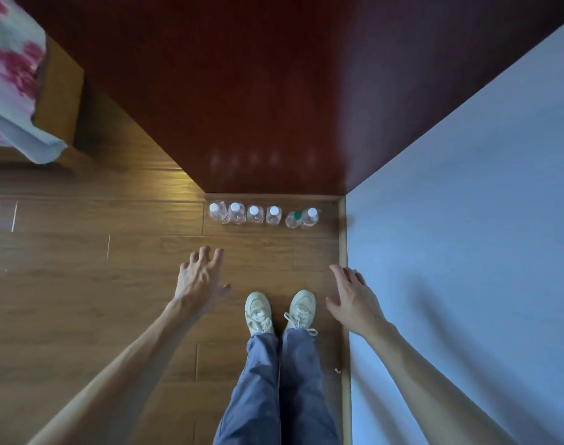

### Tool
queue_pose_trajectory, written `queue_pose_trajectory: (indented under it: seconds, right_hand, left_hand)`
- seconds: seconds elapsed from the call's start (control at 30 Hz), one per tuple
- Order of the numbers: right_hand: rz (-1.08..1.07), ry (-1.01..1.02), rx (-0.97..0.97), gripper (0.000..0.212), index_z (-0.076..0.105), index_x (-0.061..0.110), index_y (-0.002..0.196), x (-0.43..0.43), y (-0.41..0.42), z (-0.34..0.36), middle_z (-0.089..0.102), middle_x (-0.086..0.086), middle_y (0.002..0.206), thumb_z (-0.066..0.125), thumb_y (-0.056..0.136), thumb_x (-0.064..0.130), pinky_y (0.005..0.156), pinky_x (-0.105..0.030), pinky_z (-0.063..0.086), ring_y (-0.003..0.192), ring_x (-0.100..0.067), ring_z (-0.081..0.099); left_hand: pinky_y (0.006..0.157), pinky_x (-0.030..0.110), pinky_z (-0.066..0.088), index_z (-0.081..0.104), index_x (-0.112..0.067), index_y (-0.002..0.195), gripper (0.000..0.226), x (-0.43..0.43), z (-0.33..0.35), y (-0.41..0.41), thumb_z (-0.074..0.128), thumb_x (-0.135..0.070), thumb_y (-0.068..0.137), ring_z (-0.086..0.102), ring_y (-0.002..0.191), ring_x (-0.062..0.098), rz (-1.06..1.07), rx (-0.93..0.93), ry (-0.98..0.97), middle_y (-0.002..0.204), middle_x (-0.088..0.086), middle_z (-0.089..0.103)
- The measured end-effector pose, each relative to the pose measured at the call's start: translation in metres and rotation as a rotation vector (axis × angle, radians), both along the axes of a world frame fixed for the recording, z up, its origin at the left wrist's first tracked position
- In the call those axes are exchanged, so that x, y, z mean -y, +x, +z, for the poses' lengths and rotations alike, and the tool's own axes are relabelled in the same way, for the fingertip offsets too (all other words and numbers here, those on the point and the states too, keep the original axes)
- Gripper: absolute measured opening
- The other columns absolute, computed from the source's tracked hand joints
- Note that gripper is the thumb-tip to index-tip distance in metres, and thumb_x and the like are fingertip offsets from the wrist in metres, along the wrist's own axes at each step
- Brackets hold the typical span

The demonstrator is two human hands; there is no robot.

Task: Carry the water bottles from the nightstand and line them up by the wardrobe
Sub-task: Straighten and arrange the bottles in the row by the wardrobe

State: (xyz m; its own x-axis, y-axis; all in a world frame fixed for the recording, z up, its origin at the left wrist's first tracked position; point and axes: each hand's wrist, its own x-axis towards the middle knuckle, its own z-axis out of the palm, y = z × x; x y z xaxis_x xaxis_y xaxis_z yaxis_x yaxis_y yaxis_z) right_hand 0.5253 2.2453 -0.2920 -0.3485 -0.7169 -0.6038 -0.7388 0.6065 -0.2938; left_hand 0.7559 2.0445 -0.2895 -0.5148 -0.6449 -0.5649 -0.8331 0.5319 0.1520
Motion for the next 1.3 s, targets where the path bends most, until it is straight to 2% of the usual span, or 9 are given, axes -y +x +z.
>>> queue_pose_trajectory:
  seconds: [0.13, 0.27, 0.43, 0.57, 0.87, 1.07, 1.2, 1.3]
  right_hand:
    - [0.022, -0.029, -0.009, 0.068, 0.028, 0.015, 0.15, -0.01, 0.009, 0.055, 0.047, -0.008, 0.141, 0.059, 0.093, 0.035, 0.096, -0.038, 0.05, 0.126, -0.029, 0.05]
    - [0.077, -0.043, 0.033, 0.069, 0.024, 0.018, 0.152, -0.021, 0.015, 0.097, 0.043, -0.006, 0.146, 0.059, 0.095, 0.034, 0.099, -0.033, 0.048, 0.13, -0.025, 0.046]
    - [0.102, -0.08, 0.071, 0.07, 0.023, 0.019, 0.152, -0.029, 0.021, 0.13, 0.042, -0.006, 0.148, 0.06, 0.094, 0.03, 0.101, -0.035, 0.045, 0.132, -0.027, 0.044]
    - [0.191, -0.083, 0.078, 0.07, 0.023, 0.02, 0.151, -0.031, 0.032, 0.142, 0.039, -0.005, 0.15, 0.061, 0.094, 0.03, 0.105, -0.042, 0.042, 0.135, -0.029, 0.042]
    - [0.388, -0.13, 0.079, 0.072, 0.019, 0.021, 0.153, -0.026, 0.056, 0.144, 0.034, -0.005, 0.153, 0.06, 0.094, 0.03, 0.108, -0.039, 0.043, 0.137, -0.025, 0.038]
    - [0.405, -0.155, 0.099, 0.075, 0.015, 0.022, 0.156, -0.011, 0.071, 0.152, 0.03, -0.004, 0.157, 0.059, 0.096, 0.031, 0.11, -0.039, 0.04, 0.143, -0.023, 0.032]
    - [0.407, -0.172, 0.082, 0.074, 0.016, 0.023, 0.155, 0.006, 0.083, 0.153, 0.032, -0.004, 0.156, 0.059, 0.096, 0.032, 0.11, -0.041, 0.042, 0.142, -0.023, 0.034]
    - [0.402, -0.169, 0.067, 0.073, 0.017, 0.022, 0.154, 0.021, 0.097, 0.152, 0.034, -0.004, 0.154, 0.06, 0.095, 0.032, 0.11, -0.042, 0.042, 0.142, -0.023, 0.034]
  left_hand:
    - [0.094, 0.045, 0.046, 0.044, -0.012, 0.137, 0.075, -0.016, 0.047, 0.013, 0.078, -0.038, 0.075, 0.049, 0.122, 0.034, -0.022, -0.026, -0.045, 0.133, 0.013, 0.047]
    - [0.092, 0.046, 0.048, 0.047, -0.012, 0.134, 0.076, -0.04, 0.081, 0.023, 0.08, -0.04, 0.072, 0.05, 0.121, 0.033, -0.04, -0.052, -0.086, 0.131, 0.012, 0.051]
    - [0.094, 0.043, 0.047, 0.044, -0.016, 0.138, 0.074, -0.061, 0.12, 0.022, 0.077, -0.038, 0.076, 0.049, 0.122, 0.029, 0.019, -0.186, -0.02, 0.132, 0.008, 0.05]
    - [0.091, 0.043, 0.048, 0.047, -0.016, 0.135, 0.068, -0.083, 0.144, 0.026, 0.074, -0.036, 0.076, 0.053, 0.116, 0.028, 0.09, -0.281, -0.016, 0.127, 0.006, 0.054]
    - [0.084, 0.041, 0.053, 0.05, -0.023, 0.128, 0.06, -0.121, 0.173, 0.06, 0.069, -0.039, 0.074, 0.057, 0.108, 0.023, 0.055, -0.353, -0.116, 0.119, -0.001, 0.057]
    - [0.086, 0.039, 0.053, 0.051, -0.023, 0.127, 0.058, -0.12, 0.176, 0.086, 0.069, -0.041, 0.074, 0.058, 0.113, 0.021, 0.036, -0.353, -0.133, 0.122, -0.001, 0.059]
    - [0.079, 0.036, 0.055, 0.054, -0.02, 0.121, 0.053, -0.109, 0.173, 0.098, 0.069, -0.034, 0.072, 0.06, 0.104, 0.021, 0.047, -0.444, -0.154, 0.116, -0.001, 0.06]
    - [0.079, 0.036, 0.055, 0.055, -0.019, 0.12, 0.05, -0.096, 0.169, 0.11, 0.066, -0.034, 0.073, 0.06, 0.102, 0.02, 0.05, -0.49, -0.156, 0.115, -0.002, 0.06]
